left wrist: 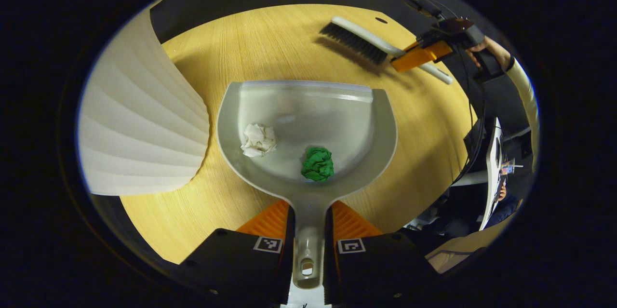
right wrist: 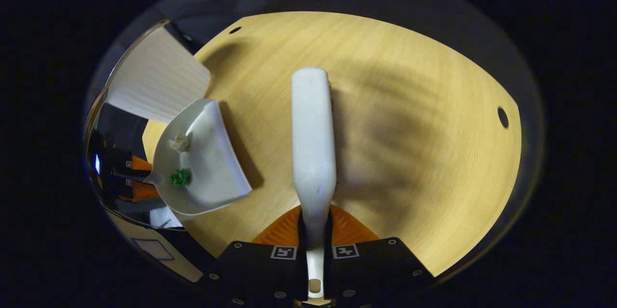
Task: Pick up the small broom and dustpan from the desktop, sweep the trash into the dustpan with the broom, and then empty the trash into the garbage bin.
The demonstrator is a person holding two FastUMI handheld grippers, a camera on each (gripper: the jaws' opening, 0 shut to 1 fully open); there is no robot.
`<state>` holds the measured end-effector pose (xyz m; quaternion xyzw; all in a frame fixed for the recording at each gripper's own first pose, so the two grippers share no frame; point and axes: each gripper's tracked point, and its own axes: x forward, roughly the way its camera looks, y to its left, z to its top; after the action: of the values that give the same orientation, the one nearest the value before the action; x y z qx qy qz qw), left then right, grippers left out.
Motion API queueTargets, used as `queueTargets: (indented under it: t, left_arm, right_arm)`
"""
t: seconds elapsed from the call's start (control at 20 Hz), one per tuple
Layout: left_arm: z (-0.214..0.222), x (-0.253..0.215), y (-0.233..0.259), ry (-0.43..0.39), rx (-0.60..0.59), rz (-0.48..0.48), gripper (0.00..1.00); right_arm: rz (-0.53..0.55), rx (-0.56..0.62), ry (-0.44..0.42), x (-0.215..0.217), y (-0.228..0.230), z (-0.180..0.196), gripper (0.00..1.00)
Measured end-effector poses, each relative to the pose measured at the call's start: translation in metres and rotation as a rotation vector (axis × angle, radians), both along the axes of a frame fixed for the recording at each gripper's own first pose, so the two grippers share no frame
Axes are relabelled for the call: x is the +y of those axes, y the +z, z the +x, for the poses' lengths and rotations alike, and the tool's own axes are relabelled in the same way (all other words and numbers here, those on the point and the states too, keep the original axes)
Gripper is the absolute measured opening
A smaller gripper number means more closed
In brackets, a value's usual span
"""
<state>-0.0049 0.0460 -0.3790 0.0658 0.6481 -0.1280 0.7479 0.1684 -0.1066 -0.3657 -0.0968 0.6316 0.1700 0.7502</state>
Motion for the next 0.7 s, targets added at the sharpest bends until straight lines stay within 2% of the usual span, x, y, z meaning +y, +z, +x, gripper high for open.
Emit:
queueTargets:
  t: [0.2,0.4,0.55,0.7]
  left_arm:
    - [0.001,-0.008,0.028,-0.021,-0.038,-0.023,0.27]
    - [0.002,-0.024,0.060,-0.040,-0.045,-0.076,0.27]
    - [0.006,-0.029,0.096,-0.042,-0.066,-0.109,0.27]
    - [-0.002,-0.023,0.142,-0.049,-0.105,-0.101,0.27]
  right_arm:
    - [0.055,0.013,-0.099,-0.030,-0.015,-0.008,0.12]
    - [0.084,0.014,-0.148,-0.040,-0.029,-0.017,0.12]
    - [0.111,0.021,-0.151,-0.046,-0.039,-0.025,0.12]
    - [0.130,0.031,-0.130,-0.053,-0.038,-0.013,0.12]
